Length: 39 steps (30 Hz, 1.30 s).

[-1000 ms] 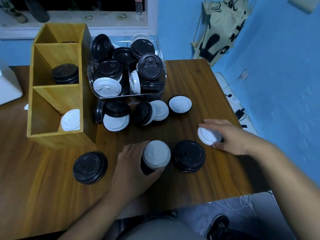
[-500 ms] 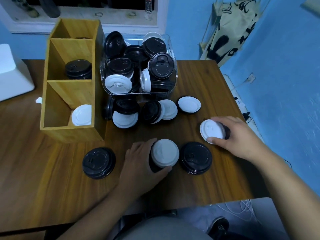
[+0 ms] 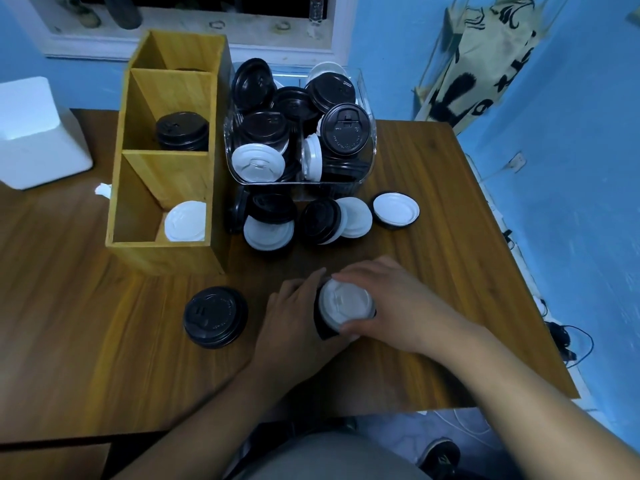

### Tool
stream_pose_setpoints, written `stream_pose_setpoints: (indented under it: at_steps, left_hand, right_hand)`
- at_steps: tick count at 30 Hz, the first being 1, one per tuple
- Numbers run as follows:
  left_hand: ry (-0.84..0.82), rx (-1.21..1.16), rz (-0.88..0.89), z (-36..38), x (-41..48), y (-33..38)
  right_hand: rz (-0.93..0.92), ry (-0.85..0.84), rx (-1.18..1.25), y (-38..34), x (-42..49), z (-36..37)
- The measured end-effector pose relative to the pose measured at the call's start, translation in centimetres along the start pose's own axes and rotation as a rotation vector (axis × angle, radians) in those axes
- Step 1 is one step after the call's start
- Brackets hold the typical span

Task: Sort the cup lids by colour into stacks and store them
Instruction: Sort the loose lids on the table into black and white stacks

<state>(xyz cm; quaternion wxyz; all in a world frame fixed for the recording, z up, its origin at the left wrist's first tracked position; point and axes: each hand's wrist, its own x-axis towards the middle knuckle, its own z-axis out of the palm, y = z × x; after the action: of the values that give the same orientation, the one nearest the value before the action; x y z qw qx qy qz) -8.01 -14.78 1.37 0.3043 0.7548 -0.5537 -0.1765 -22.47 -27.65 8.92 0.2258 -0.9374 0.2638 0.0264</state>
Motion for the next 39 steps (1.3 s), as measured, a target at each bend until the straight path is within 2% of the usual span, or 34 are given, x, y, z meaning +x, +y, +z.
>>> stream_pose_setpoints:
  at_steps: [5, 10, 12, 14, 16, 18, 20, 22, 24, 26, 27, 30, 32, 33, 35, 39]
  left_hand:
    - [0.021, 0.016, 0.021, 0.2, 0.0, -0.1]
    - [0.044, 0.010, 0.052, 0.1, 0.0, 0.1]
    - [0.046, 0.023, 0.047, 0.1, 0.0, 0.1]
    - [0.049, 0.036, 0.047, 0.1, -0.1, 0.1]
    - [0.061, 0.029, 0.046, 0.1, -0.1, 0.1]
    - [0.067, 0.034, 0.046, 0.1, 0.0, 0.2]
    - [0.068, 0.037, 0.047, 0.2, -0.1, 0.2]
    - [0.064, 0.038, 0.044, 0.1, -0.1, 0.2]
    - [0.057, 0.039, 0.043, 0.1, -0.2, 0.2]
    - [0.046, 0.042, 0.038, 0.0, -0.1, 0.2]
    - [0.042, 0.043, 0.036, 0.0, -0.1, 0.2]
    - [0.042, 0.036, 0.031, 0.0, -0.1, 0.2]
    - [0.047, 0.034, 0.032, 0.0, -0.1, 0.2]
    - [0.050, 0.036, 0.031, 0.0, -0.1, 0.2]
    - [0.049, 0.045, 0.028, 0.0, -0.1, 0.2]
    - [0.056, 0.052, 0.029, 0.0, -0.1, 0.4]
  right_hand:
    - [0.026, -0.011, 0.088, 0.9, 0.3, 0.7]
    - [0.016, -0.058, -0.034, 0.8, 0.9, 0.4]
    - [-0.010, -0.098, -0.003, 1.4, 1.4, -0.2]
    - [-0.053, 0.052, 0.183, 2.8, 1.9, -1.2]
    - [-0.014, 0.343, 0.260, 5.2, 2.9, -2.4]
    - [0.134, 0.473, 0.109, 7.8, 4.0, -3.1]
    - [0.255, 0.397, -0.107, 9.9, 5.1, -3.0]
    - [0.249, 0.295, -0.241, 10.8, 5.6, -2.5]
    - [0.216, 0.310, -0.254, 10.9, 5.5, -2.3]
    - [0.260, 0.421, -0.072, 10.2, 4.8, -2.5]
    - [0.305, 0.476, 0.111, 9.8, 4.2, -2.6]
    - [0.516, 0.511, 0.864, 8.6, 1.9, -3.0]
    - [0.657, 0.452, 1.224, 8.7, 0.4, -3.0]
    - [0.720, 0.424, 1.290, 9.0, -0.2, -2.8]
    - [0.806, 0.378, 1.237, 9.5, -1.2, -2.6]
    - [0.851, 0.246, 0.801, 10.0, -2.8, -3.1]
